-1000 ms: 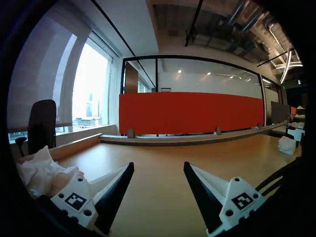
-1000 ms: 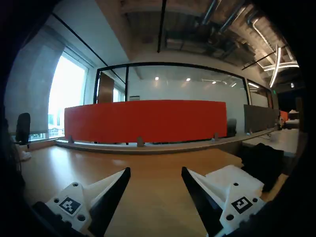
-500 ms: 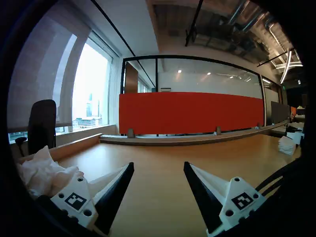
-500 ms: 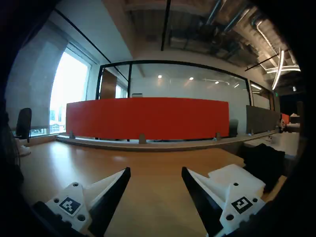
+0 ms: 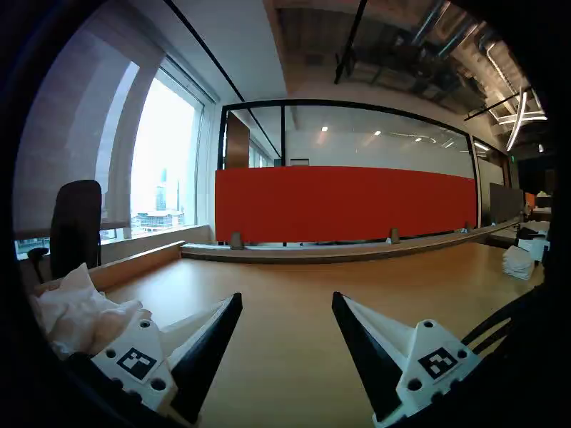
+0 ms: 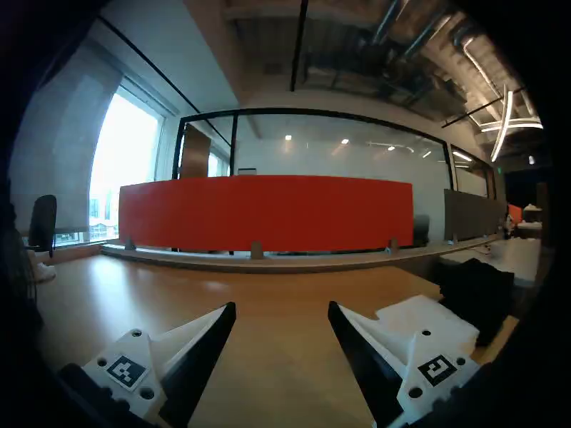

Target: Fold towel

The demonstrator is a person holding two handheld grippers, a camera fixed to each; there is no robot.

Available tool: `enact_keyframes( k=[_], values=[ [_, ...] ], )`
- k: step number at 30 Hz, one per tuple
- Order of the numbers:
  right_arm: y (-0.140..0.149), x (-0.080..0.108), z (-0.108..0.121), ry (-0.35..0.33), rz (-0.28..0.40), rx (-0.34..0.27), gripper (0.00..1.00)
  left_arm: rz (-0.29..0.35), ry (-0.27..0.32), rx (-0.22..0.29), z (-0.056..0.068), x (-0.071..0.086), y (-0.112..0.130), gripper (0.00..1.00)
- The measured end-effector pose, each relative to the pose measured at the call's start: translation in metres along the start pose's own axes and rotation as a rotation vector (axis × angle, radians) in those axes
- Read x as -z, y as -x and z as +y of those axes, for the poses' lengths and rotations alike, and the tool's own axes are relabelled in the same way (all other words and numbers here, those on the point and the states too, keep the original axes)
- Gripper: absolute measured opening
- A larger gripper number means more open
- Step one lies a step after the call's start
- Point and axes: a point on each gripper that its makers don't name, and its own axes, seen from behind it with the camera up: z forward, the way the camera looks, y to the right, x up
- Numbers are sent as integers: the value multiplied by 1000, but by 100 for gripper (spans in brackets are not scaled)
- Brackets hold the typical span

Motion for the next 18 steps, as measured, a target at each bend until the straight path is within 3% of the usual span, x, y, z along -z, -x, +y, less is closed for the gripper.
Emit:
enact_keyframes(
  k=[18],
  values=[
    [0, -1, 0, -1, -2, -2, 100, 0, 0, 0, 0, 0, 0, 93]
  ],
)
